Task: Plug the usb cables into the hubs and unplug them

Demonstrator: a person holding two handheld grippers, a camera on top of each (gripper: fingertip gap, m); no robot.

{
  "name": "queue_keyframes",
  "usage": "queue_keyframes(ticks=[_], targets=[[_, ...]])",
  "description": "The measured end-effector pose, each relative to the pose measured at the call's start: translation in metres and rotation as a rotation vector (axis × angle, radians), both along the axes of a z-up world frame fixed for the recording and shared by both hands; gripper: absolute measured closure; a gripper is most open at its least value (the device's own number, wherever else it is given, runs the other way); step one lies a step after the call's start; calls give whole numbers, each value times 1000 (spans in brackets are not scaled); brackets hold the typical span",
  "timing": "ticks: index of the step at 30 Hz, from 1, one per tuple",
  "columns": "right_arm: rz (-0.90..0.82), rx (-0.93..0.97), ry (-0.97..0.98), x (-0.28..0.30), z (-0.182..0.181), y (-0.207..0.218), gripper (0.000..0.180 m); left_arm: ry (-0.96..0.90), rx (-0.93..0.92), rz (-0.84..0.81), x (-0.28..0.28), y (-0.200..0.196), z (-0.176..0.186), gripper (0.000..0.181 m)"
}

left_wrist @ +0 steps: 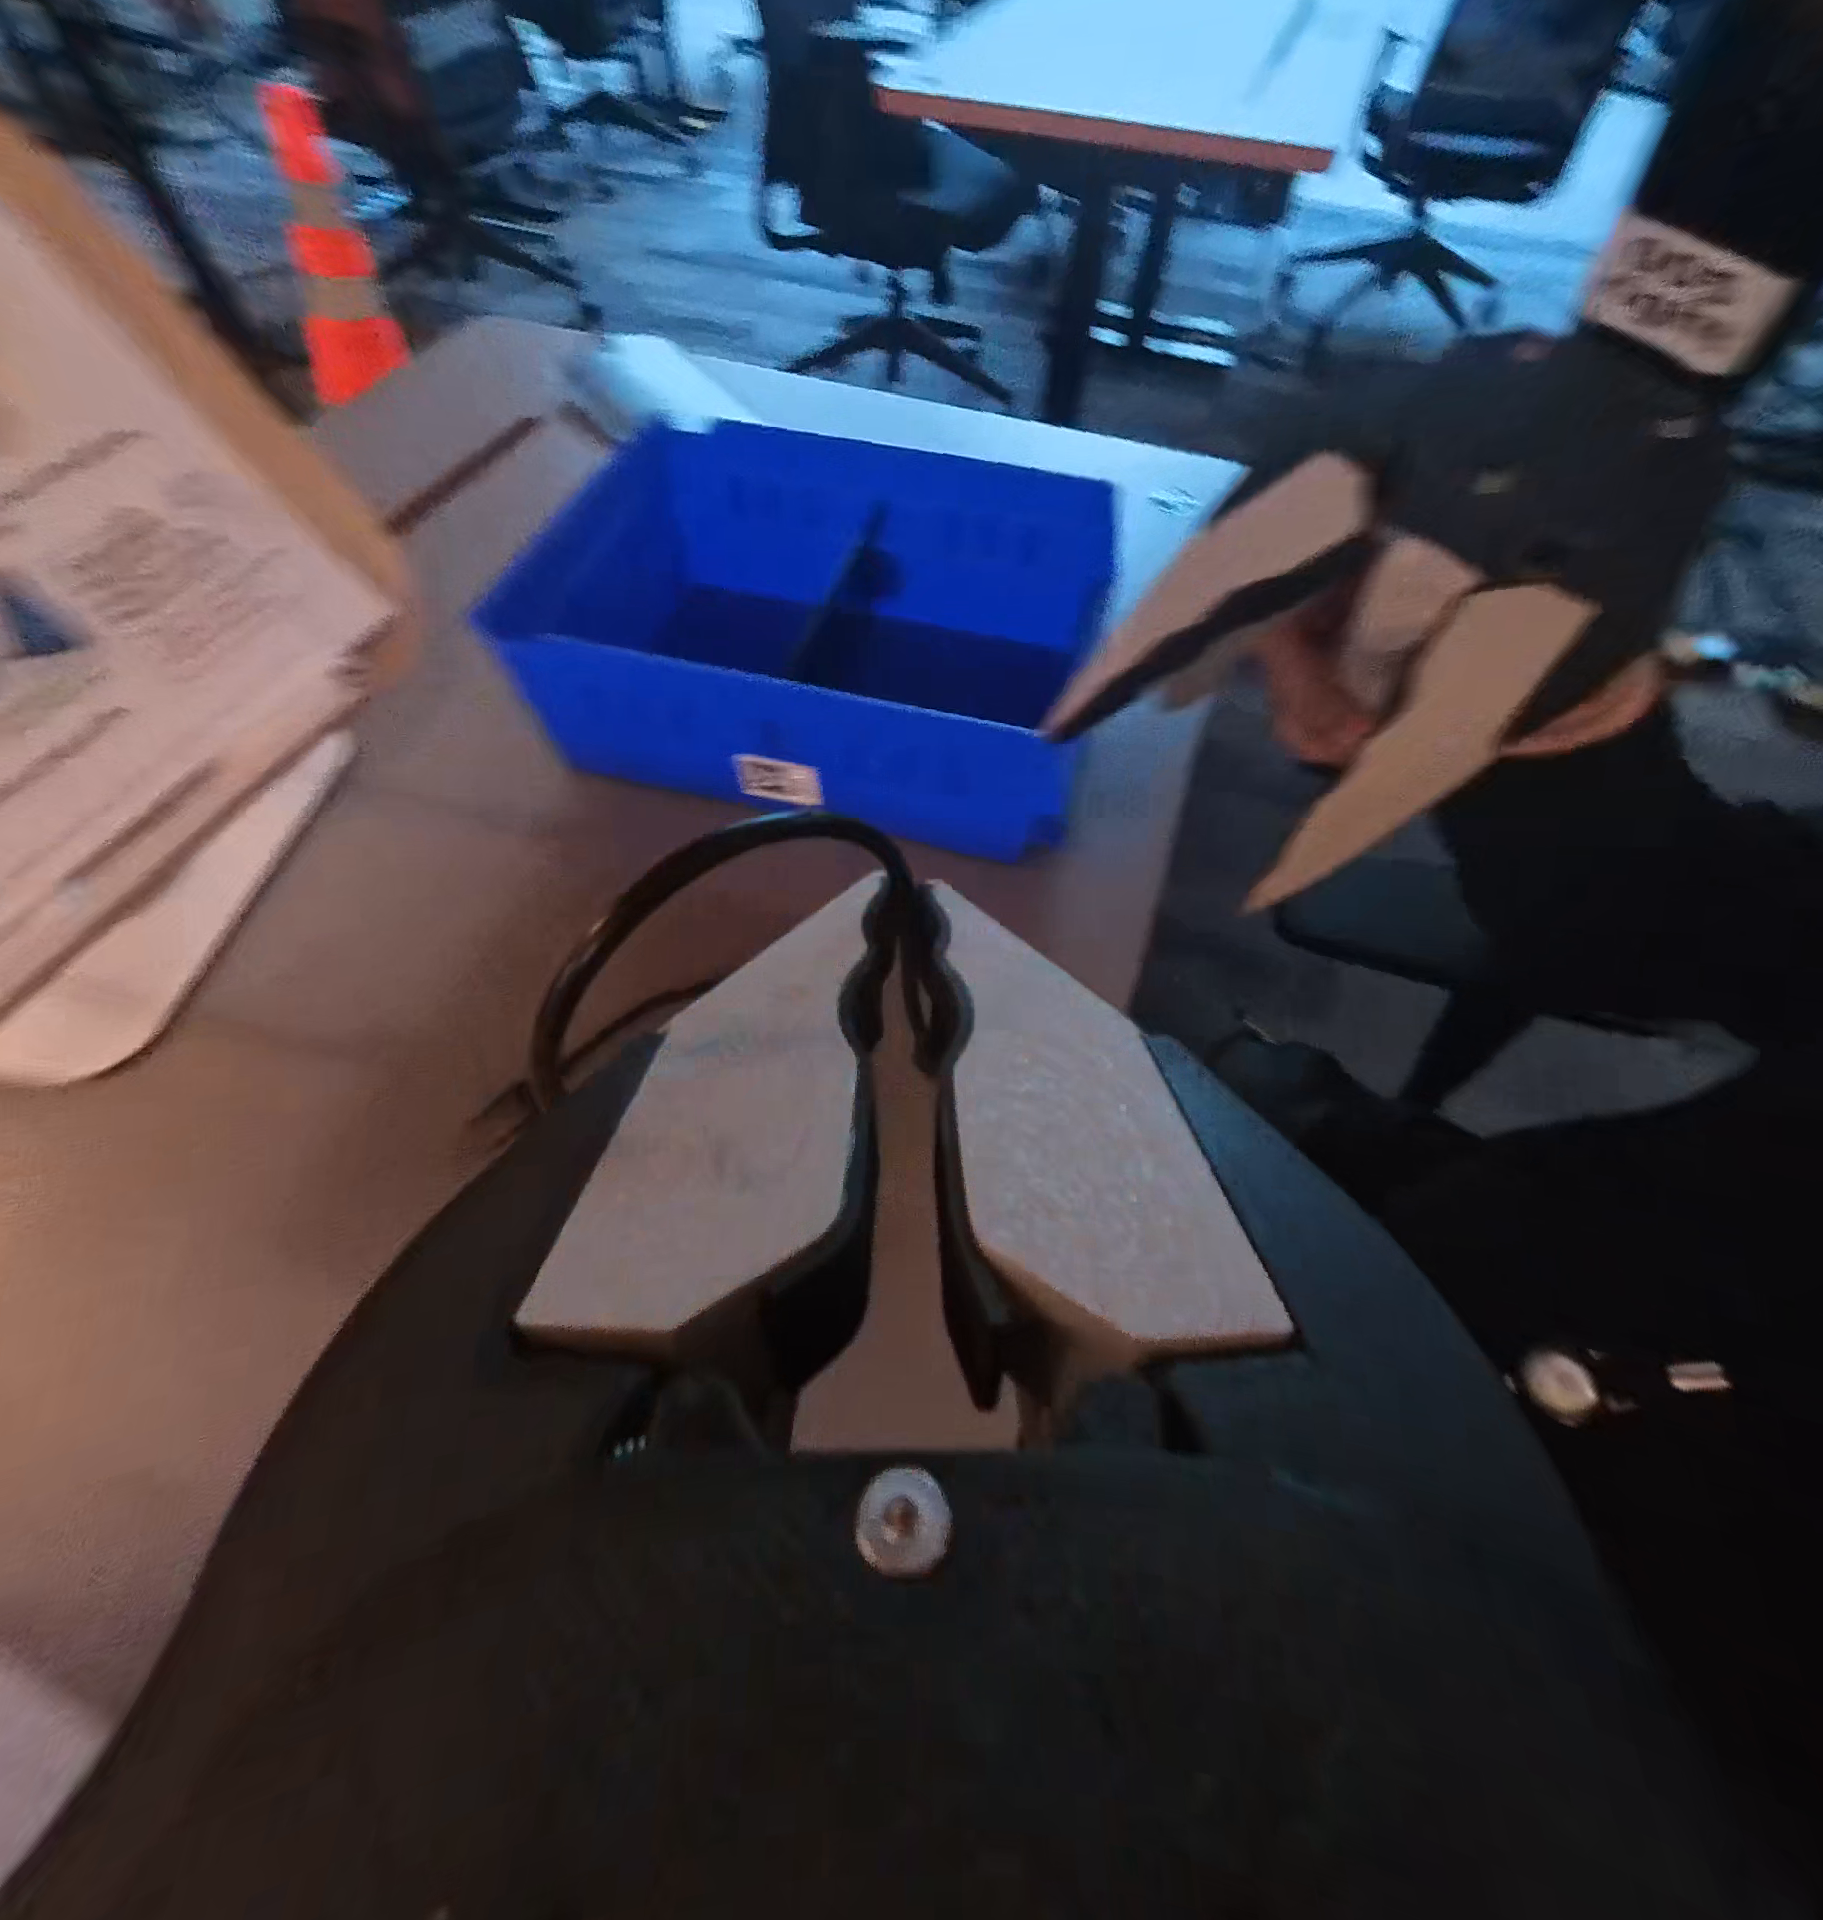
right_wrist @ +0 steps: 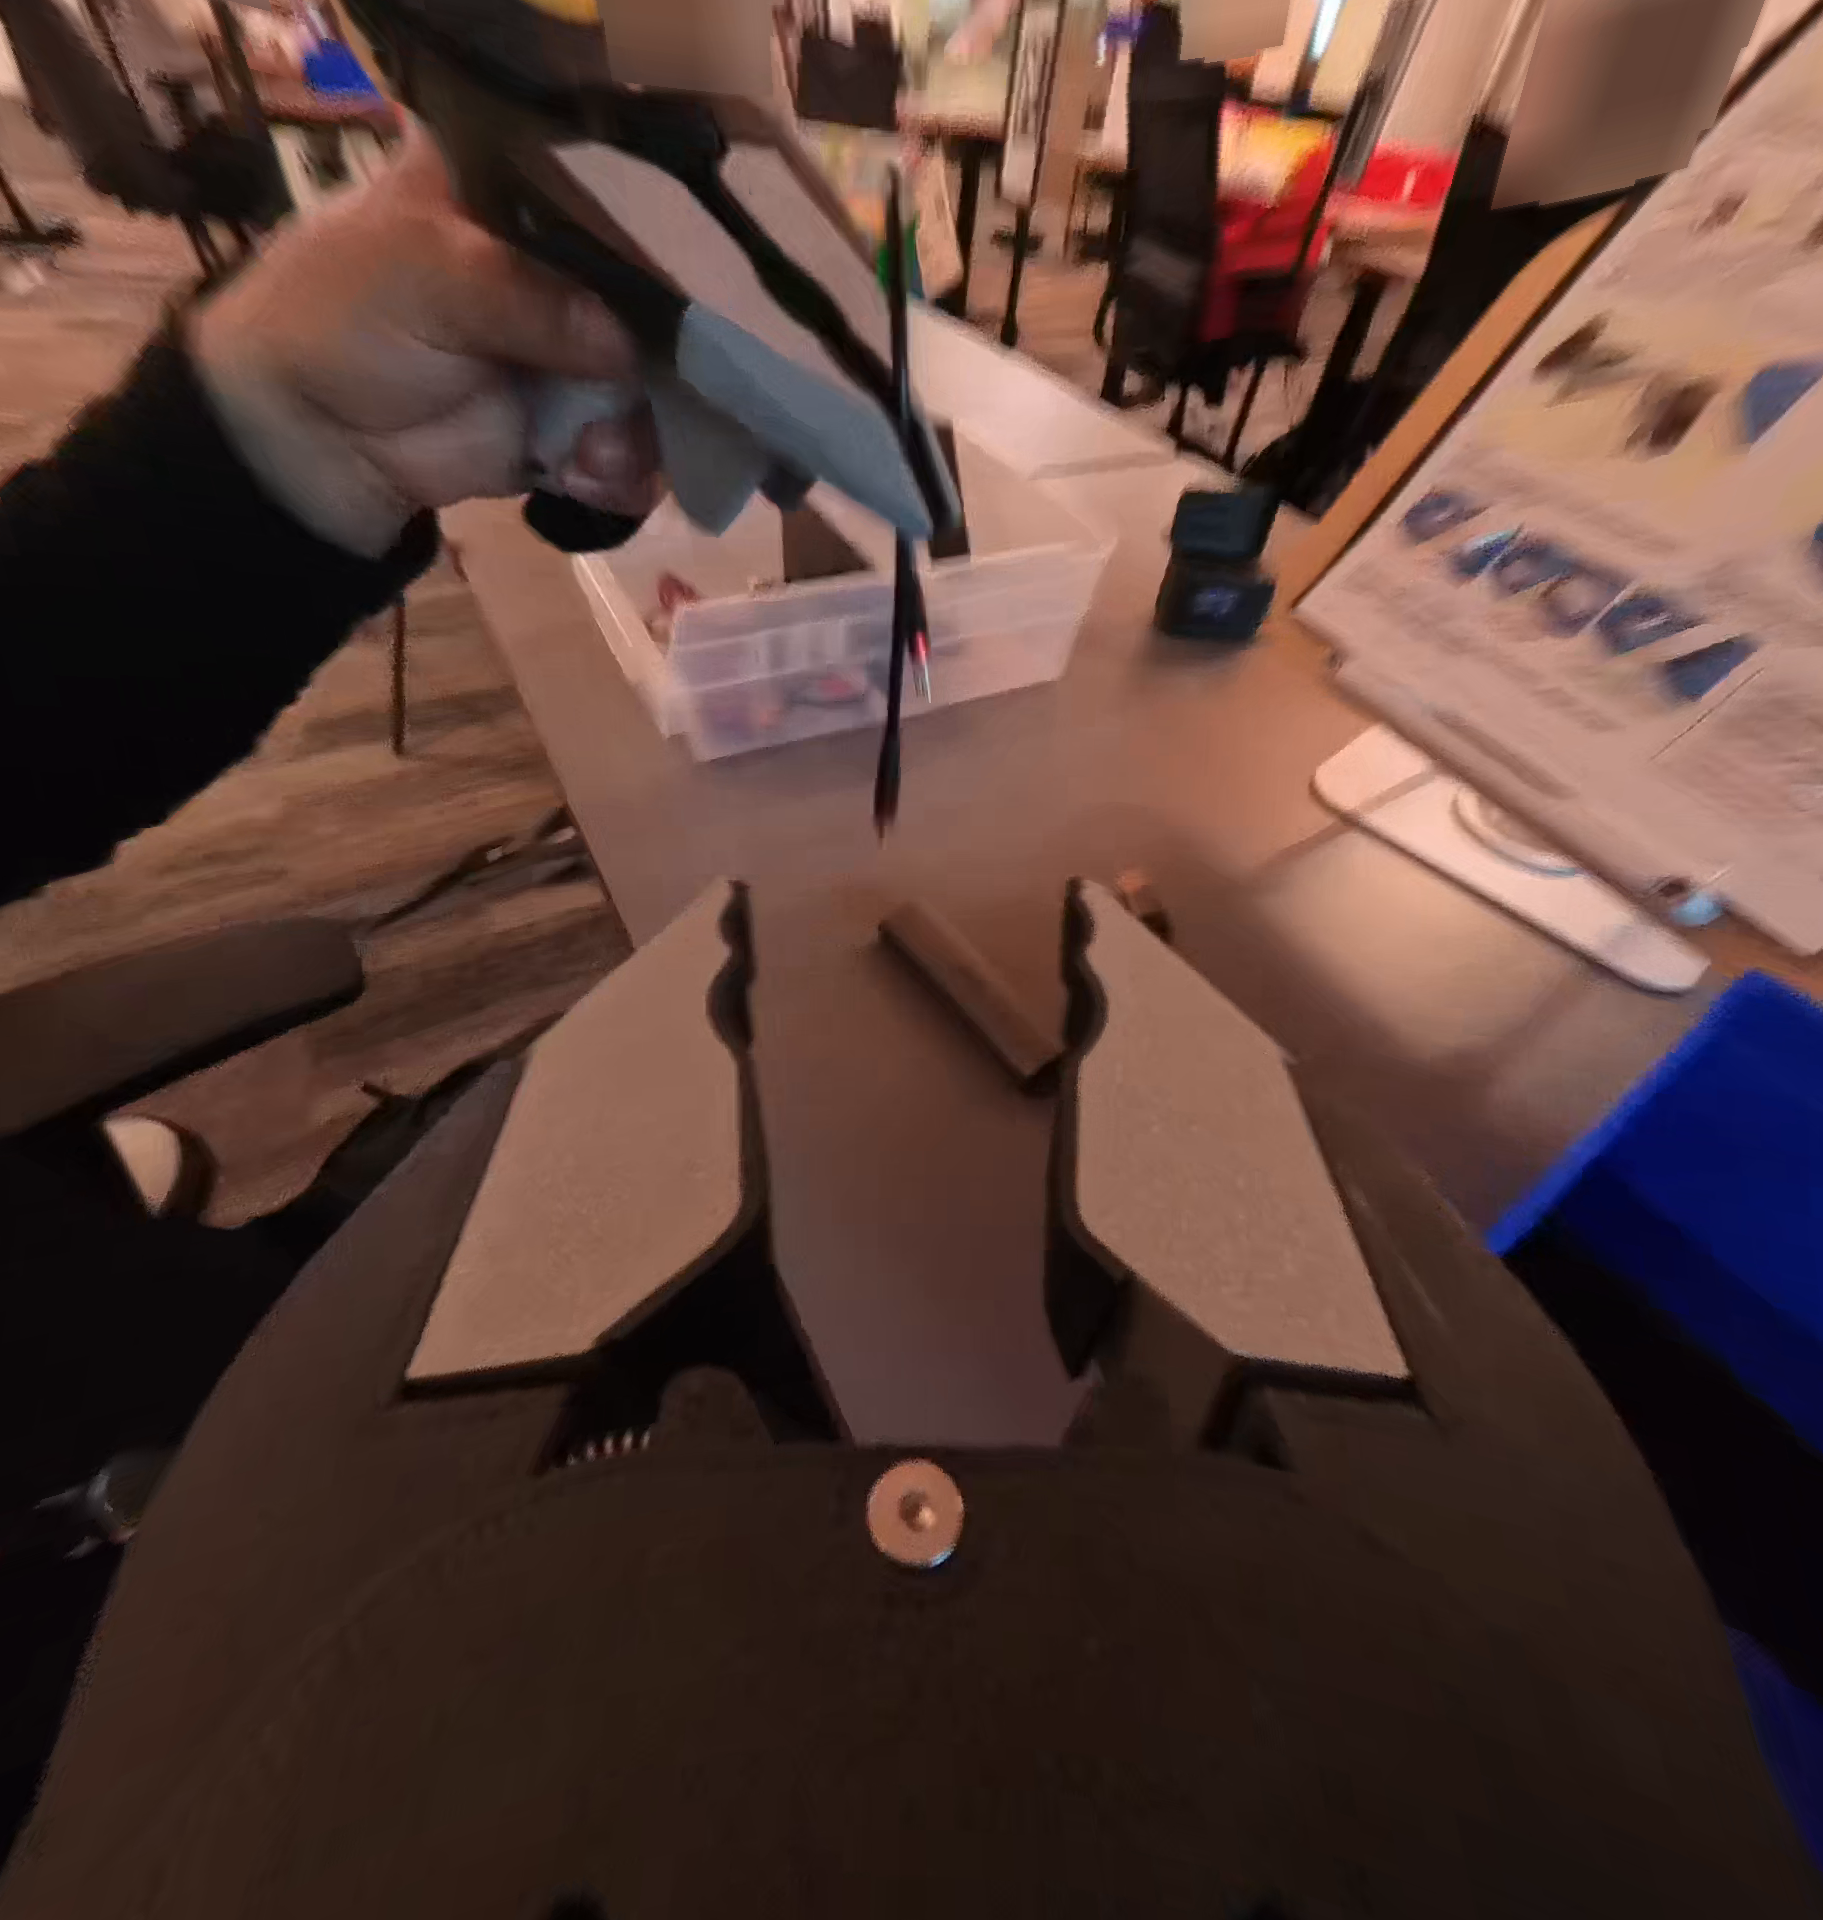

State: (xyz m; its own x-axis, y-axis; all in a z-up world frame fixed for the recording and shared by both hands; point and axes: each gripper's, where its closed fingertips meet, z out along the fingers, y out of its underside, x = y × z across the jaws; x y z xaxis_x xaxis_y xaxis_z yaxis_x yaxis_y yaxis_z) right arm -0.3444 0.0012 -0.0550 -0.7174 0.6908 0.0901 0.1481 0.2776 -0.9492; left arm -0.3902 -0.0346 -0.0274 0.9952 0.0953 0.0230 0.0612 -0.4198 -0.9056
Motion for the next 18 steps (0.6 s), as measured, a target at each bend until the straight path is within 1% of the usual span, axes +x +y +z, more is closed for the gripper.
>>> queue_keyframes(ticks=[1,4,5,6,7,8,9,11,12,15,18], targets=[[-9,11,-8,-6,-7,-5,119,-6,-16,-58,15,14,-8,181],[39,17,-75,-13,-28,-21,121,-5,-30,-174,48,46,-23,181],[59,25,-100,-14,-35,-24,132,-2,-29,-201,56,54,-25,181],[71,48,-116,-14,-42,-25,168,0,-29,-211,59,59,-28,180],[58,80,-122,-17,-47,-23,180,0,-35,-207,58,63,-31,180],[17,108,-124,-23,-51,-16,180,4,-47,-186,53,65,-35,180],[-27,134,-129,-28,-54,-9,180,4,-59,-155,46,65,-40,175],[-119,159,-143,-39,-58,8,180,-16,-115,-99,31,56,-54,148],[-162,155,-151,-44,-58,17,180,-25,-158,-78,24,48,-65,139],[-272,130,-181,-57,-61,44,180,-39,-273,-46,10,20,-102,130],[-324,154,-227,-63,-68,61,180,-64,-408,-22,-7,-10,-143,129]])
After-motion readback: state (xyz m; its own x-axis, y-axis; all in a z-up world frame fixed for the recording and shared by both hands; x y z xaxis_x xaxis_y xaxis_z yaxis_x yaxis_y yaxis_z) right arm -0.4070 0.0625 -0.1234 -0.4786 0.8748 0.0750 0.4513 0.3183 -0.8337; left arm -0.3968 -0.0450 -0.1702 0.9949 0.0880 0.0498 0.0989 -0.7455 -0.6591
